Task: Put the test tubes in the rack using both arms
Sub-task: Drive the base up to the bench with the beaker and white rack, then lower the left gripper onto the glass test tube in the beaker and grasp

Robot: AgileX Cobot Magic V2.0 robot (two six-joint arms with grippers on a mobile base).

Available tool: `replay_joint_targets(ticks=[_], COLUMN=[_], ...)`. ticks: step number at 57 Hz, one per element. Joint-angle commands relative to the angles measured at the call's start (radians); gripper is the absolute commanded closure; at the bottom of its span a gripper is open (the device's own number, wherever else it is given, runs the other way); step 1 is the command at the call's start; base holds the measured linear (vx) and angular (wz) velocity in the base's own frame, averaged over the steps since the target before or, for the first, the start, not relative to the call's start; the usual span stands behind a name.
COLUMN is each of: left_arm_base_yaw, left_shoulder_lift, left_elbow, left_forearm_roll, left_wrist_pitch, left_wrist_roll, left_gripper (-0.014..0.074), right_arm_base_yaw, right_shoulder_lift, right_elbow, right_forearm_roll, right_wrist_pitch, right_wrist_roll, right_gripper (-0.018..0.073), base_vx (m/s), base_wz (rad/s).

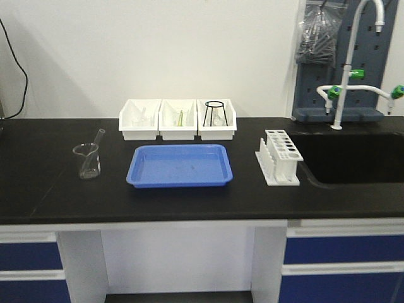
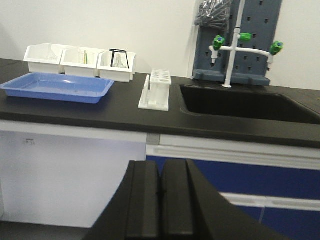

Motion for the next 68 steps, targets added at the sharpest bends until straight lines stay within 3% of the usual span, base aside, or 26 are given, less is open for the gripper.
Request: replay_joint_targets(ticks=[1, 68], left_arm_base_yaw=[0.001, 0.001], left_shoulder_lift=[-0.01, -0.01], left_elbow=[-0.031, -0.031], left_forearm_roll=[-0.007, -0.007], left_wrist_pitch=[-0.079, -0.079], left_wrist_roll=[-0.005, -0.005], left_gripper=[0.0601, 0.0601], right_arm_base_yaw=[-0.004, -0.004], right_shoulder_lift=[-0.009, -0.009], right_elbow=[0.014, 0.014], right_forearm_roll=[-0.016, -0.016], right_wrist_pitch=[-0.084, -0.085], right_wrist_roll=[-0.005, -0.005], right_gripper=[0.0568, 0.0568], base_vx=[0.54, 0.43], base_wz=[0.1, 0.0])
